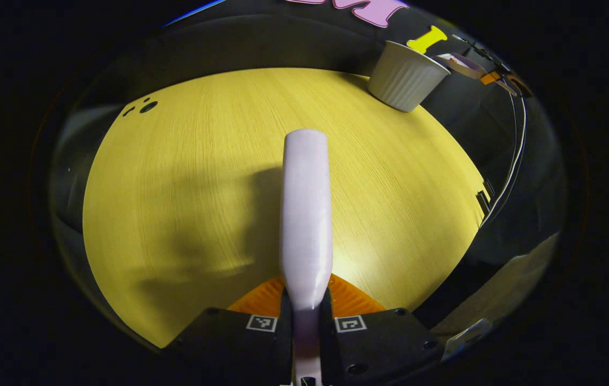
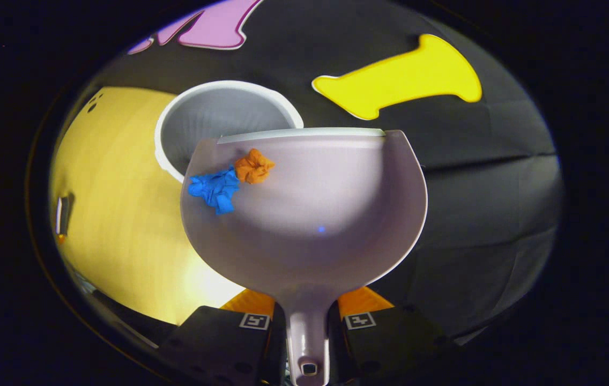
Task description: Pick up the small broom and dustpan from the desktop, sweep the trash into the dustpan with the broom, and then empty the trash into the garbage bin.
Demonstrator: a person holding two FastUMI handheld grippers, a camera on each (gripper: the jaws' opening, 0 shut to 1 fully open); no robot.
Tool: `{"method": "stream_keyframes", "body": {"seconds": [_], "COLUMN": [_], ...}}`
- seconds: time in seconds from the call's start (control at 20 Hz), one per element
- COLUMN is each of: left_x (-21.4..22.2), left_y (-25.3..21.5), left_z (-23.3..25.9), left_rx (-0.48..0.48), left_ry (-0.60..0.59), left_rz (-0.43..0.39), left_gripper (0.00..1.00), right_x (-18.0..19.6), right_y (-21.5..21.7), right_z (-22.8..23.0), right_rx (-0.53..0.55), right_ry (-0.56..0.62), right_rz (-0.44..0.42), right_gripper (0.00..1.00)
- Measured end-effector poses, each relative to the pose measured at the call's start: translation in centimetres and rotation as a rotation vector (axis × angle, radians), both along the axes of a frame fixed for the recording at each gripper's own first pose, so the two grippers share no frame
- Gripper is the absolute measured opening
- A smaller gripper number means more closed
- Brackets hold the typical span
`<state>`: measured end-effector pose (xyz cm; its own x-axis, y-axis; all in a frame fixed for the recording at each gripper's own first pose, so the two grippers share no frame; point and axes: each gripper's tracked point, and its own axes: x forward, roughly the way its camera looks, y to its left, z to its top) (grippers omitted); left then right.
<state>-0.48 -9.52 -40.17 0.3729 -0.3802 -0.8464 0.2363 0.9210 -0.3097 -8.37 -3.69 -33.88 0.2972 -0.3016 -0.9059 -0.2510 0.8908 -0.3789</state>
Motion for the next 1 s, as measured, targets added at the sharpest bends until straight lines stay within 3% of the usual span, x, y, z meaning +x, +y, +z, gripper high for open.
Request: {"method": "stream_keyframes", "body": {"seconds": [0.15,0.65,0.8,1.0], "left_x": [-0.7,-1.4,-1.2,-1.0], "left_y": [-0.3,-1.0,-1.0,-1.5], "left_z": [-0.3,-0.8,-0.7,-0.8], "left_rx": [-0.004,-0.006,0.007,0.009], "left_ry": [0.008,0.032,0.022,0.027], "left_rz": [0.016,0.033,0.017,0.024], "left_gripper": [0.24,0.24,0.24,0.24], "right_x": [0.4,2.4,3.3,3.7], "right_y": [-0.5,-0.3,0.5,0.9], "right_z": [0.4,0.0,0.7,1.0], "right_rx": [-0.043,-0.051,-0.1,-0.134], "right_ry": [0.094,0.159,0.168,0.187], "right_rz": [0.049,0.077,0.175,0.214], "right_gripper": [0.35,0.35,0.35,0.35]}}
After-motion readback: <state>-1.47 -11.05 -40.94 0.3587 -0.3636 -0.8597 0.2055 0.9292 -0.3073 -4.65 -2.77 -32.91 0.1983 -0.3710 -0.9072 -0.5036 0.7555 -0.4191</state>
